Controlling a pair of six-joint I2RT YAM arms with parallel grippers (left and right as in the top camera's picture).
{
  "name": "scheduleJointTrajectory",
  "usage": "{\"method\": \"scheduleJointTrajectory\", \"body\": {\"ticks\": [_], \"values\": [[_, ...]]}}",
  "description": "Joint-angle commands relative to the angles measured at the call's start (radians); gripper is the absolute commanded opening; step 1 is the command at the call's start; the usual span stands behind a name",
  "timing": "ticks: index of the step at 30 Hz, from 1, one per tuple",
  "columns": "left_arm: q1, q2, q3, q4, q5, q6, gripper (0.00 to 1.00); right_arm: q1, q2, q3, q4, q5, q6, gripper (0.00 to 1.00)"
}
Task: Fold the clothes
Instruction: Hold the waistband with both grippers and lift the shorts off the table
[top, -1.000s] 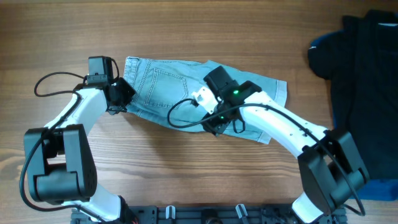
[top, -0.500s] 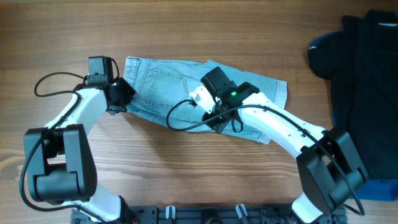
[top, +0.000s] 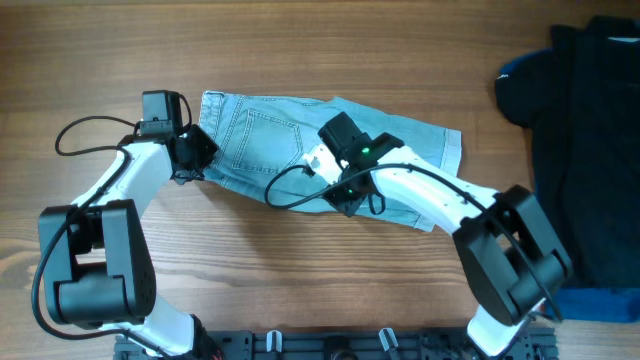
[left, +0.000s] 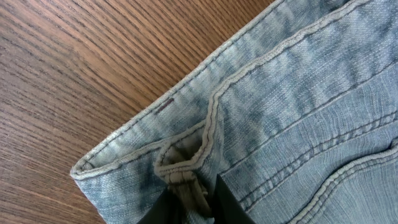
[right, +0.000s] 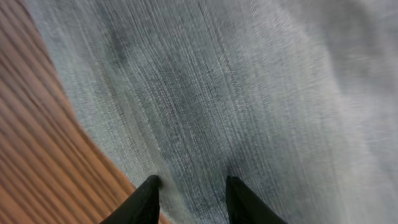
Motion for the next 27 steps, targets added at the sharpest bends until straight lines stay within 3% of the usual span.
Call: {"method": "scheduleJointTrajectory", "body": {"ticks": [1, 10, 11, 12, 14, 18, 23, 27], "values": [[-0.003, -0.023, -0.010, 0.007, 0.030, -0.002, 0.13, 0.006, 0.049, -0.006, 0.015, -0.001, -0.018, 0.34], [-0.003, -0.022, -0.010, 0.007, 0.030, -0.002, 0.12, 0.003, 0.046, -0.005, 0.045, 0.042, 0.035, 0.28], [-0.003, -0.022, -0.010, 0.007, 0.030, -0.002, 0.12, 0.003, 0.046, -0.005, 0.043, 0.061, 0.035, 0.12], [-0.003, -0.022, -0.010, 0.007, 0.030, -0.002, 0.11, 0.003, 0.046, -0.005, 0.043, 0.063, 0.034, 0.04], [-0.003, -0.023, -0.010, 0.006, 0.030, -0.002, 0.04, 0.003, 0.046, -0.005, 0.043, 0.063, 0.035, 0.04], [-0.003, -0.052, -0.005, 0.017, 0.053, 0.005, 0.04, 0.001, -0.038, 0.032, 0.009, 0.070, 0.080, 0.04], [-0.003, -0.255, 0.005, 0.029, 0.114, 0.005, 0.04, 0.001, -0.216, 0.037, -0.008, 0.173, 0.088, 0.04], [-0.003, -0.393, 0.005, 0.115, 0.114, 0.005, 0.04, 0.001, -0.252, 0.037, 0.030, 0.319, 0.084, 0.04]]}}
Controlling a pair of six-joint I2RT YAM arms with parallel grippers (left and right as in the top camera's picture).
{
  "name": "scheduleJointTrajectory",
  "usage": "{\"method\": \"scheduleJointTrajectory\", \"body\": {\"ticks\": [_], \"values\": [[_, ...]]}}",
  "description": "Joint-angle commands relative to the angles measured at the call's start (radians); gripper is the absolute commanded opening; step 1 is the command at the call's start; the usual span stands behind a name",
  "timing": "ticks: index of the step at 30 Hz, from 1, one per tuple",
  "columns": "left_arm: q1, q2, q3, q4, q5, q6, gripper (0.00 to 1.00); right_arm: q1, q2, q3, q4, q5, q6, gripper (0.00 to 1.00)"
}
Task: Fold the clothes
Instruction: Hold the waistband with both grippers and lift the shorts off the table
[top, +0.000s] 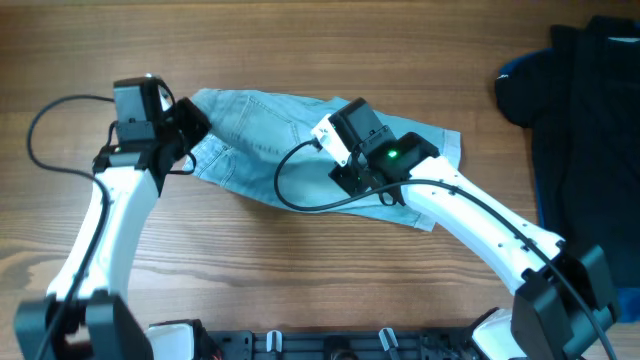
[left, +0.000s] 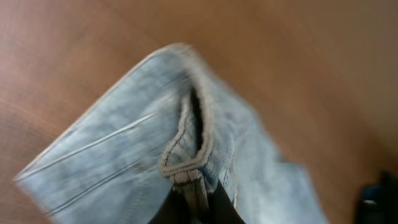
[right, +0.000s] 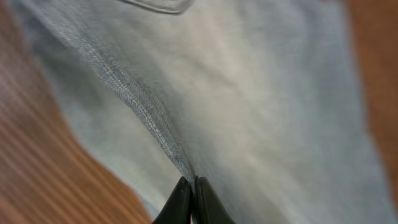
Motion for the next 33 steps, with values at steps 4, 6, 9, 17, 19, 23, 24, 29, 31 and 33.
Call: {"method": "scheduleJointTrajectory", "body": {"ticks": [4, 6, 9, 17, 19, 23, 24, 29, 31, 33], "values": [[0.001, -0.065, 0.006, 0.211, 0.008, 0.005, 0.04, 0.000, -0.010, 0.016, 0.148, 0.221, -0.027, 0.04], [0.001, -0.032, 0.006, 0.288, 0.007, 0.005, 0.04, -0.001, -0.010, 0.016, 0.270, 0.246, -0.069, 0.04], [0.001, 0.032, 0.006, 0.383, 0.005, 0.005, 0.04, -0.023, -0.003, 0.016, 0.373, 0.243, -0.071, 0.04], [0.001, 0.140, 0.006, 0.467, 0.001, -0.003, 0.04, -0.054, 0.013, 0.016, 0.266, -0.168, -0.030, 0.35], [0.001, 0.140, 0.006, 0.465, 0.001, -0.003, 0.04, -0.054, 0.019, 0.015, 0.194, -0.259, -0.001, 0.46], [0.001, 0.140, 0.006, 0.463, 0.013, -0.060, 0.04, -0.037, 0.023, -0.035, 0.146, -0.267, 0.019, 0.59], [0.001, 0.140, 0.006, 0.463, 0.016, -0.060, 0.04, -0.030, 0.023, -0.045, 0.147, -0.261, 0.020, 0.60], [0.001, 0.138, 0.012, 0.463, 0.016, -0.060, 0.04, 0.035, 0.026, -0.116, 0.210, -0.192, 0.018, 0.54], [0.001, 0.138, 0.019, 0.463, 0.024, -0.060, 0.04, 0.056, 0.046, -0.119, 0.226, -0.116, 0.017, 0.54], [0.001, 0.138, 0.025, 0.465, 0.027, -0.090, 0.04, 0.067, 0.087, -0.119, 0.238, -0.044, 0.013, 0.55]]}}
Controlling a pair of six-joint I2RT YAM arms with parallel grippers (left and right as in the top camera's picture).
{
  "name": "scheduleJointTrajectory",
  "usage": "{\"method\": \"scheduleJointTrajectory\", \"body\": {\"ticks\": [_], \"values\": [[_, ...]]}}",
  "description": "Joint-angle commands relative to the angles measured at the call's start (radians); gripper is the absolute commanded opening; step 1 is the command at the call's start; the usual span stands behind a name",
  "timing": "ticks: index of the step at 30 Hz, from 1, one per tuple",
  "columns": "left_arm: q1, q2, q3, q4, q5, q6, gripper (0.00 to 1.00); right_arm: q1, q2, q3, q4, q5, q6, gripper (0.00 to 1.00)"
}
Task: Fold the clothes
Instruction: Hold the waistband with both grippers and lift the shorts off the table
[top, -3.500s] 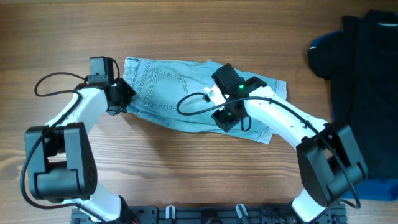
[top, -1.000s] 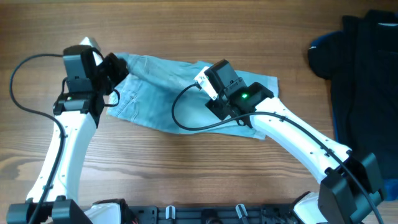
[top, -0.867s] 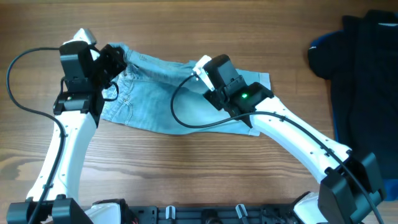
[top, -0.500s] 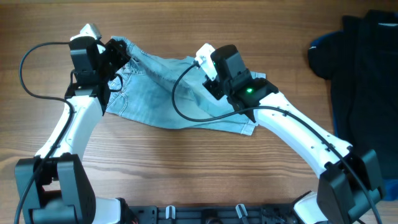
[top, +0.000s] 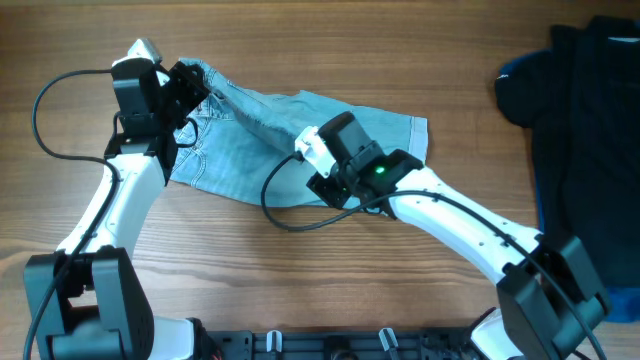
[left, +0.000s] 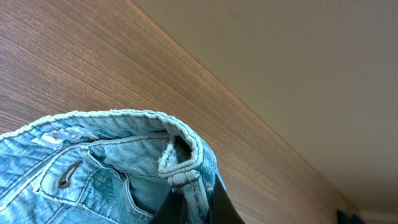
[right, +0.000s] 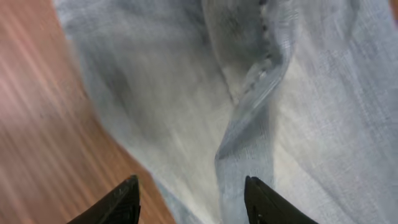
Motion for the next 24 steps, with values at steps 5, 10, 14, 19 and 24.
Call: {"method": "scheduleJointTrajectory", "body": {"ticks": [5, 10, 14, 19, 24], "values": [[0.003, -0.004, 0.027, 0.011, 0.018, -0.045, 0.04, 0.011, 0.159, -0.012, 0.040, 0.192, 0.017, 0.58], [0.003, -0.043, 0.031, 0.011, 0.029, -0.048, 0.04, 0.010, 0.185, -0.012, 0.059, 0.367, 0.080, 0.26], [0.003, -0.067, 0.031, 0.010, 0.029, -0.048, 0.04, 0.010, 0.170, -0.006, 0.048, 0.458, 0.105, 0.08], [0.003, -0.085, 0.031, -0.005, 0.029, -0.049, 0.04, 0.009, 0.085, 0.035, 0.042, 0.528, 0.104, 0.04], [0.003, -0.085, 0.031, -0.005, 0.052, -0.049, 0.04, -0.023, 0.029, 0.058, 0.076, 0.546, 0.072, 0.04]]}}
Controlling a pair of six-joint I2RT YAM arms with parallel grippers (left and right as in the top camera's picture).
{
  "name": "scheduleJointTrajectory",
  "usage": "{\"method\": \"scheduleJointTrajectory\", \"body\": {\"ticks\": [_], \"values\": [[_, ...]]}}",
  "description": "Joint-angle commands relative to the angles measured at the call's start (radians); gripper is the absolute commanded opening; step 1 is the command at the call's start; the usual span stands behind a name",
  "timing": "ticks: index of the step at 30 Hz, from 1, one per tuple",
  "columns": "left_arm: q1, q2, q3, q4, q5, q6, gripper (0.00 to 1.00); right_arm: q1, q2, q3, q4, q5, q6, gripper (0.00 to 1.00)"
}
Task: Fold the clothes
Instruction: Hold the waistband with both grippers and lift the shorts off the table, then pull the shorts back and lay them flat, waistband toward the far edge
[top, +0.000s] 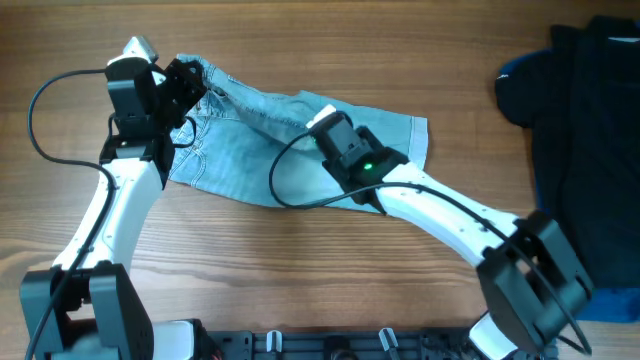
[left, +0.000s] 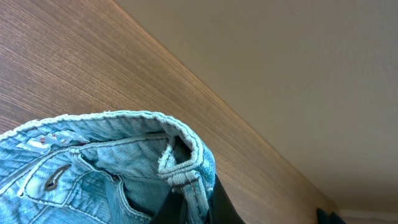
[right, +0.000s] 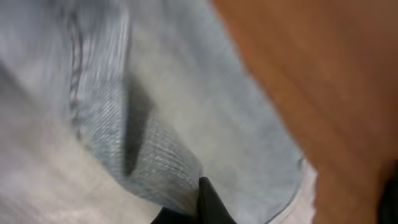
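Light-blue denim shorts (top: 245, 150) lie across the middle of the wooden table, inside out at the waist. My left gripper (top: 188, 82) is shut on the waistband at a belt loop, holding that far-left corner raised off the table. In the left wrist view the belt loop (left: 180, 177) sits between the closed jaws of the left gripper (left: 189, 202). My right gripper (top: 318, 122) is over the middle of the shorts. The blurred right wrist view shows the right gripper (right: 196, 205) shut on a fold of denim (right: 161, 155).
A heap of dark clothes (top: 590, 120) covers the right end of the table, with something blue (top: 600, 305) under its near edge. Bare wood (top: 300, 270) lies in front of the shorts. Black cables loop beside both arms.
My right gripper was open over the denim; now it is shut on a fold a little farther back on the shorts. The left gripper still holds the waistband in nearly the same raised spot.
The shorts lay flat, my left gripper shut on the waistband's near-left corner and the right open at the lower edge. Then both were shut with the cloth lifted. Then the waistband was at the far left with the right open, and now it grips again.
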Motion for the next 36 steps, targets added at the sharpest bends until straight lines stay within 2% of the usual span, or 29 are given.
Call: {"method": "scheduleJointTrajectory", "body": {"ticks": [1, 5, 8, 13, 19, 25, 29, 30, 31, 32, 33, 34, 35, 36], "values": [[0.003, -0.035, 0.031, 0.007, 0.027, -0.014, 0.04, -0.028, -0.036, 0.027, 0.031, 0.040, -0.026, 0.04], [0.003, -0.034, 0.031, 0.006, 0.024, -0.013, 0.04, -0.079, -0.036, 0.028, 0.171, 0.039, -0.046, 0.04], [0.003, -0.034, 0.031, 0.010, -0.040, -0.012, 0.04, -0.138, -0.036, 0.028, 0.284, -0.030, -0.137, 0.04], [-0.002, -0.001, 0.031, 0.055, -0.116, -0.013, 0.04, -0.270, -0.022, 0.027, 0.383, -0.304, -0.146, 0.04], [-0.003, 0.179, 0.031, 0.255, -0.116, -0.013, 0.04, -0.290, 0.138, 0.027, 0.626, -0.344, -0.211, 0.04], [-0.011, 0.422, 0.031, 0.534, -0.119, -0.012, 0.04, -0.329, 0.346, 0.027, 0.945, -0.264, -0.232, 0.04], [-0.011, 0.511, 0.031, 0.591, -0.162, -0.012, 0.04, -0.357, 0.423, 0.028, 1.067, -0.264, -0.230, 0.04], [-0.011, 0.519, 0.031, 0.591, -0.162, -0.011, 0.20, -0.361, 0.424, 0.028, 1.070, -0.270, -0.230, 0.14], [-0.011, 0.524, 0.031, 0.596, -0.162, -0.001, 0.55, -0.366, 0.424, 0.028, 1.085, -0.271, -0.221, 0.36], [-0.011, 0.525, 0.031, 0.625, -0.161, 0.043, 0.95, -0.372, 0.424, 0.028, 1.110, -0.271, -0.214, 0.45], [-0.011, 0.525, 0.032, 0.659, -0.148, 0.071, 1.00, -0.375, 0.423, 0.030, 1.133, -0.266, -0.183, 0.58], [-0.010, 0.519, 0.043, 0.691, -0.103, 0.094, 1.00, -0.378, 0.415, 0.041, 1.133, -0.257, -0.143, 0.72], [-0.007, 0.500, 0.070, 0.680, -0.060, 0.093, 0.99, -0.378, 0.386, 0.055, 1.105, -0.225, -0.085, 0.83], [-0.006, 0.470, 0.091, 0.646, -0.044, 0.093, 1.00, -0.378, 0.353, 0.060, 1.065, -0.225, -0.059, 0.99]]}}
